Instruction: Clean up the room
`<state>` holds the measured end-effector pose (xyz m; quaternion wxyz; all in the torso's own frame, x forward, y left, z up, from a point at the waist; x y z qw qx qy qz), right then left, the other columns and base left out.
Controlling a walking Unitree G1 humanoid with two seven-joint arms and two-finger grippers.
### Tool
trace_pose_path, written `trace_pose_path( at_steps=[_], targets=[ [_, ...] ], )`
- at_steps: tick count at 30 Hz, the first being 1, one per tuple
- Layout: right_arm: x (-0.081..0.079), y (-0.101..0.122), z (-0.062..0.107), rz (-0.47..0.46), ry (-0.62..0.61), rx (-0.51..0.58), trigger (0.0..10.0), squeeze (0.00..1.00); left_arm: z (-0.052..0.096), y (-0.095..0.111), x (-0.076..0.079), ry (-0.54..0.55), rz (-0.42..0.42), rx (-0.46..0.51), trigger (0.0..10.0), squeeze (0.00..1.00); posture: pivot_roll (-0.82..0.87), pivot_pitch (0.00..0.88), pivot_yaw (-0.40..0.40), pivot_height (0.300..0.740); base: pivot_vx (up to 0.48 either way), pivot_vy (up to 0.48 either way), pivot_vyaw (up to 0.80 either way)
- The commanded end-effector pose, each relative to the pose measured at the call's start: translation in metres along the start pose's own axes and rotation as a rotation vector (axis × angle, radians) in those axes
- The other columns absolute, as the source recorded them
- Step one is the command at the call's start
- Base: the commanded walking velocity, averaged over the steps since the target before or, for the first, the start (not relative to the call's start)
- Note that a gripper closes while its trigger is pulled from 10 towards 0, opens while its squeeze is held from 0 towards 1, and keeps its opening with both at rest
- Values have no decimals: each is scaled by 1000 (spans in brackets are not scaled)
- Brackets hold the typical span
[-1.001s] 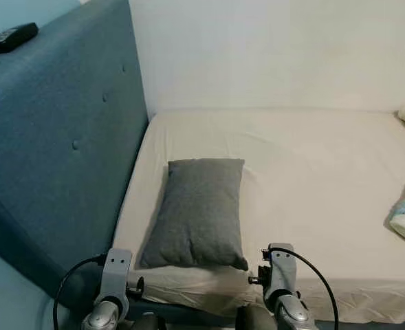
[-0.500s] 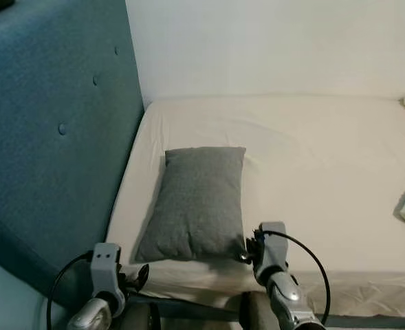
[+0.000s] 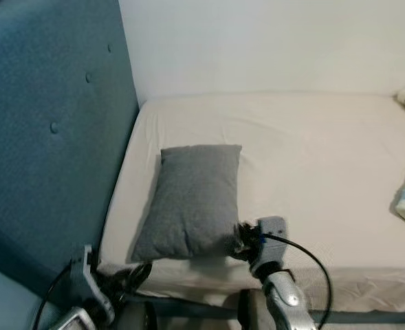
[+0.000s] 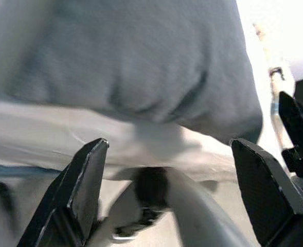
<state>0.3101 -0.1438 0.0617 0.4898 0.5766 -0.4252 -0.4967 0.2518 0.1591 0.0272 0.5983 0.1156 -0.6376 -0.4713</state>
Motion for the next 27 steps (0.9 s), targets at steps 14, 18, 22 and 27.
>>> trace_pose_path(
  at_steps=[14, 18, 22, 27],
  targets=[
    [45, 21, -2, -75, -245, -24, 10000, 0, -56, -35, 21, 136, 83, -281, 10000, 1000, -8, 194, -26, 585, 0, 0, 0],
    [49, 11, 1, -86, -257, -68, 10000, 0, -64, -26, 33, 91, 233, -188, 10000, 1000, -13, 200, -23, 585, 0, 0, 0],
    [50, -6, 9, -110, -262, -180, 10000, 0, -69, -22, 44, 32, 402, -117, 10000, 1000, -16, 202, -29, 585, 0, 0, 0],
    [43, -37, 24, -48, -220, -356, 10000, 0, -73, -30, 57, -13, 417, -147, 10000, 1000, -21, 204, -32, 585, 0, 0, 0]
  ],
)
Point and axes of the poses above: a point about 5 cm out from each wrist's last joint towards the gripper, its own z axis pointing back from the gripper into the wrist, its own y axis along the axis of the wrist's last joint, x = y × z, the point moved 3 cm from there along -z, pointing out of the wrist towards the gripper, and after that the axes turned 7 degrees about -z, right-handed, at the moved point
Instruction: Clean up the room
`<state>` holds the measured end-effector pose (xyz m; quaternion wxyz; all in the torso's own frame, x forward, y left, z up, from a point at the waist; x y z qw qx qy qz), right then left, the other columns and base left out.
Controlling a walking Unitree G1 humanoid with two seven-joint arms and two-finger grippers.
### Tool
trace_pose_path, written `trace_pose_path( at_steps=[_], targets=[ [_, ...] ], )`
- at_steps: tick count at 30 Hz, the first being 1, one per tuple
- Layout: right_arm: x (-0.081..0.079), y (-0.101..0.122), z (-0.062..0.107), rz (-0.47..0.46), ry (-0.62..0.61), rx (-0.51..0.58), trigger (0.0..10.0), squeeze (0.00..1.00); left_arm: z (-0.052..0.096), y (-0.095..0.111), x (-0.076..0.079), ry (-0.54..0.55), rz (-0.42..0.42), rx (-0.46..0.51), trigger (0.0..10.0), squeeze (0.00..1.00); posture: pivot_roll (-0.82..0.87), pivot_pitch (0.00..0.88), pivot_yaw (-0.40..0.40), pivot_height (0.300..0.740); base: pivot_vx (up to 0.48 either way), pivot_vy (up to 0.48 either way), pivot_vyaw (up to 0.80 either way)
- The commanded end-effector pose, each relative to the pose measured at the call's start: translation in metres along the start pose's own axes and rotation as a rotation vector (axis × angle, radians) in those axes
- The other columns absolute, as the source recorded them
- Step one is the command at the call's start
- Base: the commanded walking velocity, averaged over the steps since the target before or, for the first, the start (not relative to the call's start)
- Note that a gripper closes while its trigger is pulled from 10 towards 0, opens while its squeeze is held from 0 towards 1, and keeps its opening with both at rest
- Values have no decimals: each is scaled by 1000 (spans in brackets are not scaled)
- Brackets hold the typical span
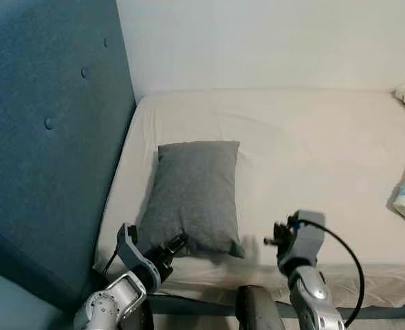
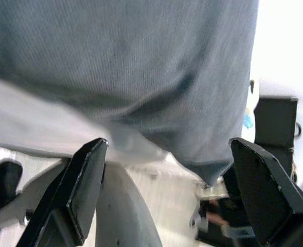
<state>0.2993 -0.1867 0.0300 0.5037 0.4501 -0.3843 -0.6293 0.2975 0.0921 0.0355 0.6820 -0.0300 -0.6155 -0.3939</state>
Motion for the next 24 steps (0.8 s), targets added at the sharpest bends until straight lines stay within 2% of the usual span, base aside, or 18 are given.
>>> trace_pose_path(
  at_steps=[1, 4, 8, 9, 10, 15, 18, 21, 23, 24],
  targets=[
    [0, -18, 4, 20, -2, -72, 10000, 0, -7, -26, 8, -13, 54, -45, 10000, 1000, -21, 204, -32, 585, 0, 0, 0],
    [1, -24, 7, 21, -18, -80, 10000, 0, -11, -32, 6, 20, 9, -70, 10000, 1000, -22, 205, -35, 585, 0, 0, 0],
    [1, -24, 10, 5, -40, -50, 10000, 0, -20, -38, -2, 128, -55, -86, 10000, 1000, -27, 205, -31, 585, 0, 0, 0],
    [1, -24, 10, 5, -40, -50, 10000, 0, -20, -38, -2, 128, -55, -86, 10000, 1000, -27, 205, -31, 585, 0, 0, 0],
    [0, -20, 11, -7, -42, -35, 10000, 0, -24, -37, -6, 176, -56, -69, 10000, 1000, -40, 203, -25, 585, 0, 0, 0],
    [-1, -16, 12, -18, -40, -24, 10000, 0, -30, -29, -4, 182, -18, 1, 10000, 1000, -51, 203, -21, 585, 0, 0, 0],
    [-5, -17, 11, -21, -23, -29, 10000, 0, -34, -15, 8, 92, 50, 87, 10000, 1000, -53, 207, -19, 585, 0, 0, 0],
    [-7, -20, 11, -20, -11, -39, 10000, 0, -34, -10, 14, 39, 76, 111, 10000, 1000, -53, 207, -19, 585, 0, 0, 0],
    [-12, -26, 12, -6, 12, -66, 10000, 0, -30, -4, 21, -67, 122, 127, 10000, 1000, -51, 209, -18, 585, 0, 0, 0],
    [-12, -26, 12, -6, 12, -66, 10000, 0, -30, -4, 21, -67, 122, 127, 10000, 1000, -51, 209, -18, 585, 0, 0, 0]
  ],
)
Point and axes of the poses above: a point about 5 cm out from each wrist's last joint towards the gripper, its own z axis pointing back from the gripper into the wrist, its own y axis along the axis of the wrist's last joint, x = y × z, the point moved 3 cm from there along -z, pointing out of the wrist towards the gripper, and after that the axes turned 7 degrees about -z, right-handed, at the moved point
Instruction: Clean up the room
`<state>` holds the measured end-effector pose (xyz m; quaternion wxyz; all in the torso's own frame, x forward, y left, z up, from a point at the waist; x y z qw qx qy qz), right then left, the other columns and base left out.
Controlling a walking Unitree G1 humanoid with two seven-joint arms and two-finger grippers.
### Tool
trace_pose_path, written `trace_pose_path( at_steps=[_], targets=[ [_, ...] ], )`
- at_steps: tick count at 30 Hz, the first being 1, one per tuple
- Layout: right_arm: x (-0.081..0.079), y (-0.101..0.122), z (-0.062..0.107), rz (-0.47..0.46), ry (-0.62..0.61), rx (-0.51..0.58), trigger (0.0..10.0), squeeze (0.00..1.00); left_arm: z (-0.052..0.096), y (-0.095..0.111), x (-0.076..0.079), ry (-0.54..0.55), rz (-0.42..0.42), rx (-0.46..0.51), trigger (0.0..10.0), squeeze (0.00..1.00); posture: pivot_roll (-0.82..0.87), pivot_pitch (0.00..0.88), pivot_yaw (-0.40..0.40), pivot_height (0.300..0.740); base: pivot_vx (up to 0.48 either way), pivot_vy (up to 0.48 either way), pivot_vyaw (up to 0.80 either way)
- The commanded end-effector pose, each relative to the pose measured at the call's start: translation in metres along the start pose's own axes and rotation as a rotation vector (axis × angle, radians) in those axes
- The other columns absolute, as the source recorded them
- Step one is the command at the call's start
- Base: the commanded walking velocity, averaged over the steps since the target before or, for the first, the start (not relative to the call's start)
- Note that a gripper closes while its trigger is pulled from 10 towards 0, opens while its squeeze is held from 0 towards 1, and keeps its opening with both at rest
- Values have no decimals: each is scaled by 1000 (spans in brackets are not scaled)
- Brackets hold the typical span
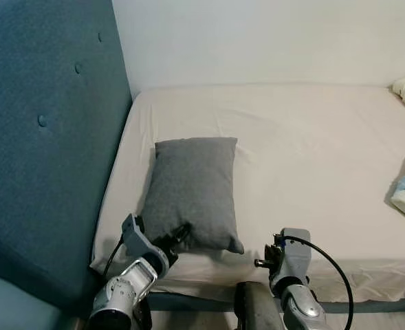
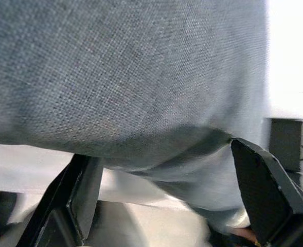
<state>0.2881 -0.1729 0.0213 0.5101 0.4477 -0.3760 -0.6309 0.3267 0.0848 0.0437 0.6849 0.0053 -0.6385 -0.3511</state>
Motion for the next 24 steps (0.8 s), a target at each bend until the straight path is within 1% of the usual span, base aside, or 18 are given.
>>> trace_pose_path(
  at_steps=[1, 2, 4, 6, 7, 8, 9, 10, 12, 14, 17, 18, 19, 20, 21, 22, 23, 24],
  targets=[
    [-2, -14, 4, -1, 9, -56, 10000, 0, 1, -18, 15, -104, 130, 6, 10000, 1000, -50, 210, -19, 585, 0, 0, 0],
    [-2, -14, 4, -1, 9, -56, 10000, 0, 1, -18, 15, -104, 130, 6, 10000, 1000, -50, 210, -19, 585, 0, 0, 0],
    [-3, -16, 6, 1, 10, -62, 10000, 0, 5, -17, 16, -145, 146, -3, 10000, 1000, -50, 210, -19, 585, 0, 0, 0],
    [-3, -16, 6, -1, 9, -62, 10000, 0, 6, -19, 9, -89, 131, 1, 10000, 1000, -51, 213, -19, 585, 0, 0, 0],
    [-3, -16, 6, -1, 9, -62, 10000, 0, 6, -19, 9, -89, 131, 1, 10000, 1000, -51, 213, -19, 585, 0, 0, 0],
    [-3, -16, 6, -1, 8, -64, 10000, 0, 3, -23, 4, -40, 110, 0, 10000, 1000, -52, 217, -23, 585, 0, 0, 0],
    [-3, -16, 6, -1, 8, -64, 10000, 0, 3, -23, 4, -40, 110, 0, 10000, 1000, -52, 217, -23, 585, 0, 0, 0],
    [-3, -16, 5, -1, 7, -65, 10000, 0, 0, -27, 1, -4, 95, -5, 10000, 1000, -53, 222, -25, 585, 0, 0, 0],
    [-3, -16, 4, -1, 6, -67, 10000, 0, -2, -30, -1, 14, 87, -10, 10000, 1000, -54, 223, -26, 585, 0, 0, 0],
    [-4, -13, 2, -2, 7, -65, 10000, 0, -7, -36, -4, 75, 52, -15, 10000, 1000, -60, 231, -24, 585, 0, 0, 0],
    [-5, -12, 1, -3, 8, -63, 10000, 0, -8, -37, -5, 92, 39, -19, 10000, 1000, -60, 231, -24, 585, 0, 0, 0],
    [-6, -10, -1, -8, 7, -59, 10000, 0, -10, -38, -6, 110, 18, -24, 10000, 796, -59, 239, -23, 585, 0, 0, 0],
    [-6, -10, -1, -8, 7, -59, 10000, 0, -10, -38, -6, 110, 18, -24, 10000, 796, -59, 239, -23, 585, 0, 0, 0],
    [-7, -9, -2, -13, 8, -55, 10000, 0, -11, -39, -5, 122, 9, -24, 10000, 557, -60, 243, -23, 585, 0, 0, 0],
    [-8, -8, -3, -17, 10, -52, 10000, 0, -13, -39, -4, 127, 3, -23, 10000, 431, -61, 248, -24, 585, 0, 0, 0],
    [-8, -8, -3, -17, 10, -52, 10000, 0, -13, -39, -4, 127, 3, -23, 10000, 431, -61, 248, -24, 585, 0, 0, 0],
    [-10, -7, -4, -20, 15, -48, 10000, 0, -14, -38, -2, 132, 15, -10, 10000, 0, -62, 251, -24, 585, 0, 0, 0],
    [-10, -7, -4, -20, 15, -48, 10000, 0, -14, -38, -2, 132, 15, -10, 10000, 0, -62, 251, -24, 585, 0, 0, 0]
  ],
)
Point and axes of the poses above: a point about 5 cm out from each wrist's last joint towards the gripper, its own z axis pointing back from the gripper into the wrist, its own y axis along the axis of the wrist's last joint, x = y × z, the point moved 3 cm from there along -z, pointing out of the wrist towards the gripper, and after that the axes turned 7 degrees about -z, right-handed, at the moved point
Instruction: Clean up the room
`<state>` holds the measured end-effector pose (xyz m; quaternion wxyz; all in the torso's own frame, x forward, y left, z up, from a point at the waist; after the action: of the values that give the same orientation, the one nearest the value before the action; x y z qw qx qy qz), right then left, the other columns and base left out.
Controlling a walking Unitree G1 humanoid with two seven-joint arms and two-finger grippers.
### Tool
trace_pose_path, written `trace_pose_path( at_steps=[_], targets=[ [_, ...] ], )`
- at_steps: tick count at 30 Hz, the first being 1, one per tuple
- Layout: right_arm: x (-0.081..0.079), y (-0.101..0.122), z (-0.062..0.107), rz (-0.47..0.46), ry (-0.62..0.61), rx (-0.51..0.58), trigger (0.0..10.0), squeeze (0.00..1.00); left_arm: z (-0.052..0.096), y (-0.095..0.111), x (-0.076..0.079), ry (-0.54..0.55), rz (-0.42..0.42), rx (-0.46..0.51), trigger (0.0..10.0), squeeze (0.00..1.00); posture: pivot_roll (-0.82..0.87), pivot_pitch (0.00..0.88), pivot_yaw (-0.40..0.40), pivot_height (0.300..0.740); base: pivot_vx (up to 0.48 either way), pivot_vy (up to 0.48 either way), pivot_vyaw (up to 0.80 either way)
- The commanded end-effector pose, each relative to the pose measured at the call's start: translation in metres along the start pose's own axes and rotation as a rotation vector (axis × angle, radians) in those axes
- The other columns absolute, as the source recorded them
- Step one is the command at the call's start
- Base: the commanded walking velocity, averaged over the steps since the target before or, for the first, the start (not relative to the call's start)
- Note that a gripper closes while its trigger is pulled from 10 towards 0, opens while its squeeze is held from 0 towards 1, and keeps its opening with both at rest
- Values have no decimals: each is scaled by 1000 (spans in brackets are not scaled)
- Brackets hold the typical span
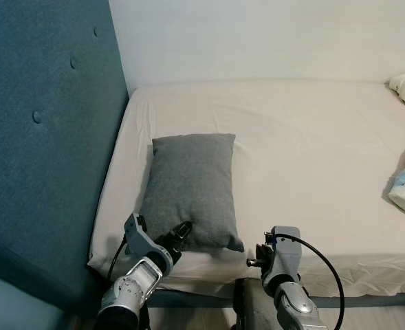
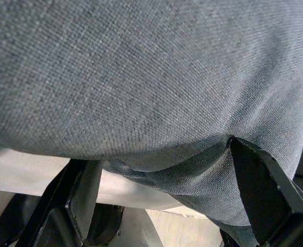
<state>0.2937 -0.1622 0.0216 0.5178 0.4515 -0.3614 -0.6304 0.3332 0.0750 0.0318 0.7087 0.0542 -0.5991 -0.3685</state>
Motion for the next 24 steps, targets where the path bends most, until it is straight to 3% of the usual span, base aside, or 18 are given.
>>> trace_pose_path(
  at_steps=[1, 4, 8, 12, 19, 20, 21, 22, 24],
  targets=[
    [1, -7, 1, -15, -11, -27, 10000, 0, -1, -28, 6, 13, 83, -32, 10000, 0, -62, 251, -24, 585, 0, 0, 0],
    [-3, -6, 1, -21, 5, -21, 10000, 0, -9, -14, 24, -33, 175, 65, 10000, 0, -73, 266, -29, 585, 0, 0, 0],
    [-4, -6, 1, -22, 7, -22, 10000, 0, -12, -11, 30, -56, 206, 85, 10000, 0, -76, 267, -30, 585, 0, 0, 0],
    [-5, -8, 2, -23, 12, -31, 10000, 0, -20, -2, 44, -82, 339, 157, 10000, 0, -81, 270, -31, 585, 0, 0, 0],
    [-5, -9, 2, -24, 12, -34, 10000, 0, -22, 0, 44, -67, 351, 175, 10000, 0, -78, 273, -34, 585, 0, 0, 0],
    [-6, -9, 2, -24, 12, -37, 10000, 0, -24, -1, 42, -18, 314, 183, 8745, 0, -76, 272, -35, 585, 0, 0, 0],
    [-6, -9, 2, -24, 12, -37, 10000, 0, -24, -1, 42, -18, 314, 183, 8745, 0, -76, 272, -35, 585, 0, 0, 0],
    [-6, -10, 2, -24, 13, -39, 10000, 0, -25, -1, 41, 10, 300, 192, 0, 0, -74, 272, -34, 585, 0, 0, 0],
    [-7, -11, 1, -24, 14, -41, 10000, 0, -26, -1, 41, 30, 295, 203, 0, 0, -73, 272, -33, 585, 0, 0, 0]
  ],
)
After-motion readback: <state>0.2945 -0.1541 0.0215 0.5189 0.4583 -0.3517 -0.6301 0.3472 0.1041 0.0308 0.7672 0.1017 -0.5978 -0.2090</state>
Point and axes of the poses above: a point about 5 cm out from each wrist's last joint towards the gripper, its own z axis pointing back from the gripper into the wrist, its own y axis along the axis of the wrist's last joint, x = y × z, the point moved 3 cm from there along -z, pointing out of the wrist towards the gripper, and after that the axes turned 7 degrees about -z, right-handed, at the moved point
